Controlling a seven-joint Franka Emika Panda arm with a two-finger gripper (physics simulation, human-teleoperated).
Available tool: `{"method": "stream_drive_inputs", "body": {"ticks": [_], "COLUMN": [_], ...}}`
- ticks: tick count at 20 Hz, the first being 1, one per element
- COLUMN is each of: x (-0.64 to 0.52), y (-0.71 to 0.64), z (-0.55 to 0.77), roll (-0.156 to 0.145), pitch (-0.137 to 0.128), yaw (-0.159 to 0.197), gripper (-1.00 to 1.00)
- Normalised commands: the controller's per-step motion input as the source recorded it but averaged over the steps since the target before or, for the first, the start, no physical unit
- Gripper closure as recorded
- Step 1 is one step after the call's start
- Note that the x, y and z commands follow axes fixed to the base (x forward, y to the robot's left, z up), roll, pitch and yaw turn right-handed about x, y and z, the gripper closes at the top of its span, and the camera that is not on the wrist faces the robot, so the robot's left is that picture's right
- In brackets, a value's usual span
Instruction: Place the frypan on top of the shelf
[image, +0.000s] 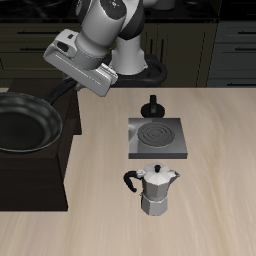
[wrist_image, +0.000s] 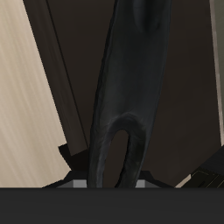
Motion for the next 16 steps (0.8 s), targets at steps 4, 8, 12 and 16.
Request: {"method": "stream_drive_inputs", "body": {"ticks": [4, 8, 12, 16], "x": [-0.06, -0.21, -0.25, -0.50], "y": [0.24, 0.48, 0.48, 0.68], "z": [0.07, 0.19, 0.12, 0.10], "roll": [0.055, 0.067, 0.102, 0.193], "pitch": [-0.037, -0.073, -0.053, -0.048], "yaw": [0.039, 0.041, 0.021, 0.026], "gripper": [-1.00, -1.00, -1.00, -1.00]}}
